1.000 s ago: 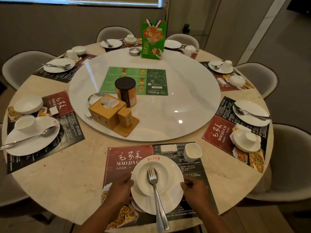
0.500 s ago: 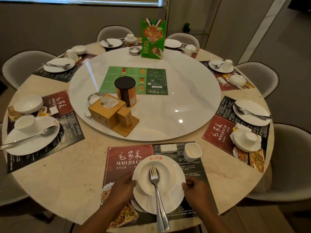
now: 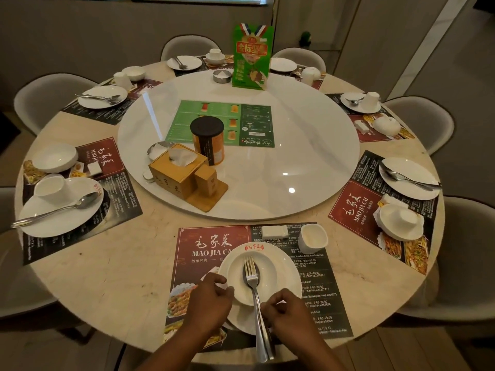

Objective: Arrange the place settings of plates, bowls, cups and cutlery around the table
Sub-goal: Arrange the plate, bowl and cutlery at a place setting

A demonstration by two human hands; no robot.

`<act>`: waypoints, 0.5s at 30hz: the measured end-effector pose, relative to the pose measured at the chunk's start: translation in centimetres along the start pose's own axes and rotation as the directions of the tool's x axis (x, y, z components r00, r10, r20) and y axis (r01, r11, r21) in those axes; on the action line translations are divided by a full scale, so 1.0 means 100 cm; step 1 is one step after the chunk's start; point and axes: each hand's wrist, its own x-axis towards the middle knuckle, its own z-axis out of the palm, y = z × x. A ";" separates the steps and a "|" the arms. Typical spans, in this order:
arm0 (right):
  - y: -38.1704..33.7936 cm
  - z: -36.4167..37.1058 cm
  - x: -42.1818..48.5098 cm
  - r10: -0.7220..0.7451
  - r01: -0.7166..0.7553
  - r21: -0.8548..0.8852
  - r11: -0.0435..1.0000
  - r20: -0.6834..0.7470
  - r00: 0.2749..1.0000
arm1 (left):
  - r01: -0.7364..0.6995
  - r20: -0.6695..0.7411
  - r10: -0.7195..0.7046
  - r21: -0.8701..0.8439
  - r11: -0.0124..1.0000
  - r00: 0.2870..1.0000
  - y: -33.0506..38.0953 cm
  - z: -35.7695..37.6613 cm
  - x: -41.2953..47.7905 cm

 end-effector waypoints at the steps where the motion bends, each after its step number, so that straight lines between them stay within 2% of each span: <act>1: -0.001 0.002 -0.002 0.021 -0.021 0.023 1.000 -0.005 1.000 | 0.010 0.010 -0.010 -0.016 1.000 1.000 0.000 0.001 0.000; 4: -0.001 0.006 -0.004 0.066 -0.064 0.070 0.996 -0.029 0.997 | 0.026 0.006 -0.026 -0.040 0.999 1.000 0.004 0.003 0.000; 9: -0.005 0.006 0.002 0.097 -0.077 0.134 0.988 -0.152 0.984 | 0.030 -0.005 -0.030 -0.091 0.995 1.000 0.006 0.006 0.003; 15: -0.010 0.009 0.001 0.182 -0.177 0.093 0.980 -0.042 0.982 | 0.010 0.000 -0.010 -0.150 0.989 1.000 -0.001 0.014 0.010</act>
